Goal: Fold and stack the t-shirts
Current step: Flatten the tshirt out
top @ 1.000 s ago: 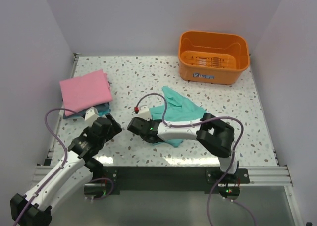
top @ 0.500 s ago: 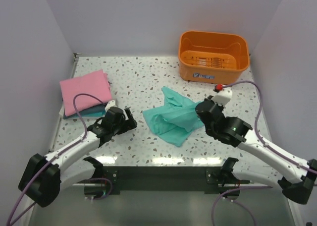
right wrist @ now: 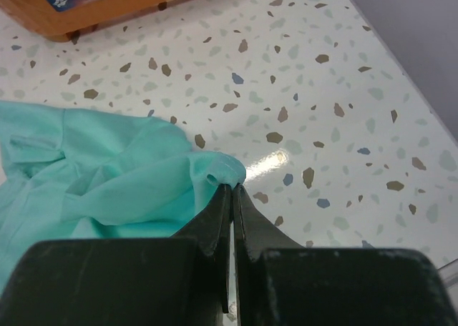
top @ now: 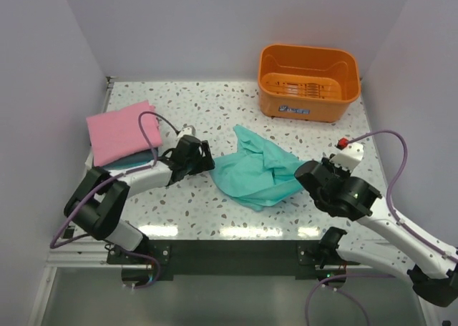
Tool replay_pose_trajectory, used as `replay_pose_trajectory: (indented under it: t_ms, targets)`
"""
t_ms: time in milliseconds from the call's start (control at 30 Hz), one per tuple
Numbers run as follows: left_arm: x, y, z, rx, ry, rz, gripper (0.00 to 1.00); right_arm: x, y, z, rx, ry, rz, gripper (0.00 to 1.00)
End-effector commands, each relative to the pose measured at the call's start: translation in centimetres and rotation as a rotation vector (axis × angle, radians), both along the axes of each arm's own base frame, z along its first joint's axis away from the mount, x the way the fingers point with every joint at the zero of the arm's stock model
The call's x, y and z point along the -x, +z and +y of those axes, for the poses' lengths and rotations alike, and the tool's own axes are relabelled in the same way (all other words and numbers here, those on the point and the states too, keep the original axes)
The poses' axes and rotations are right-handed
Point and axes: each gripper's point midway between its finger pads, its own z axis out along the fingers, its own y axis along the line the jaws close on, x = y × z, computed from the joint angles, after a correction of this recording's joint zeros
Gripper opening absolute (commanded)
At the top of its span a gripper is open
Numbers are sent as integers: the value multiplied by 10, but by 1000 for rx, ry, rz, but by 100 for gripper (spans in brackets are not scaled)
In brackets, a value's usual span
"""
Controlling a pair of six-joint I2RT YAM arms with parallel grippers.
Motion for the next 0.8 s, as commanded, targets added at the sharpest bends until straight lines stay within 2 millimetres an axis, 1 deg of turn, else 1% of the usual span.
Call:
replay_pose_trajectory:
  t_ms: [0, 33, 67, 100, 133, 167, 200, 267, 300, 333, 367, 400, 433, 467, 500, 533, 567, 600, 633, 667, 700, 733, 767]
  targets:
    - [-21, 4, -13, -44, -17, -56, 86, 3, 12, -17, 15, -66, -58, 0]
    - [-22, -1, -15, -54, -23, -47, 80, 3, 11, -18, 18, -70, -61, 0]
    - [-21, -8, -17, -66, -30, -34, 77, 3, 11, -18, 20, -69, -62, 0]
    - [-21, -10, -21, -75, -36, -36, 74, 4, 10, -19, 18, -70, -62, 0]
    - [-20, -12, -24, -78, -48, -35, 70, 4, 10, -20, 17, -71, -65, 0]
    - [-19, -20, -26, -90, -54, -14, 68, 5, 10, -20, 16, -72, -66, 0]
    - [-18, -22, -32, -95, -65, -10, 59, 4, 10, -20, 20, -74, -68, 0]
    - [-16, -30, -37, -116, -80, 3, 49, 3, 10, -20, 25, -78, -75, 0]
    - [-13, -33, -41, -136, -88, -1, 38, 2, 11, -20, 28, -79, -76, 0]
    - [-11, -40, -40, -158, -88, 12, 31, 0, 10, -17, 39, -77, -68, 0]
    - [-11, -41, -41, -173, -89, 14, 20, -2, 9, -16, 45, -76, -63, 0]
    - [-16, -38, -43, -189, -77, -7, 0, -3, 8, -14, 63, -67, -50, 0]
    - [-10, -43, -36, -233, -77, 25, 0, -7, 9, -9, 58, -59, -54, 0]
    - [-12, -37, -35, -243, -74, 10, 0, -12, 7, -5, 78, -52, -36, 0]
    - [-15, -31, -29, -265, -49, -9, 0, -15, 7, -5, 103, -43, -10, 0]
    - [-14, -26, -21, -287, -29, -14, 0, -22, 8, 0, 91, -42, -10, 0]
    - [-15, -6, -13, -285, 2, -55, 0, -27, 6, 1, 107, -44, 13, 0]
    - [-18, 7, 2, -326, 61, -95, 0, -32, 5, -4, 127, -41, 57, 0]
    - [-14, 32, 14, -333, 95, -134, 0, -43, 8, 1, 102, -32, 45, 0]
    - [-13, 45, 24, -349, 128, -158, 0, -50, 11, -1, 101, -24, 51, 0]
    - [-14, 62, 40, -382, 191, -198, 0, -64, 17, -11, 109, -42, 53, 0]
    - [-7, 84, 54, -384, 227, -228, 0, -72, 15, -10, 75, -12, 74, 0]
    - [-6, 98, 63, -386, 260, -251, 0, -78, 16, -16, 49, -17, 85, 0]
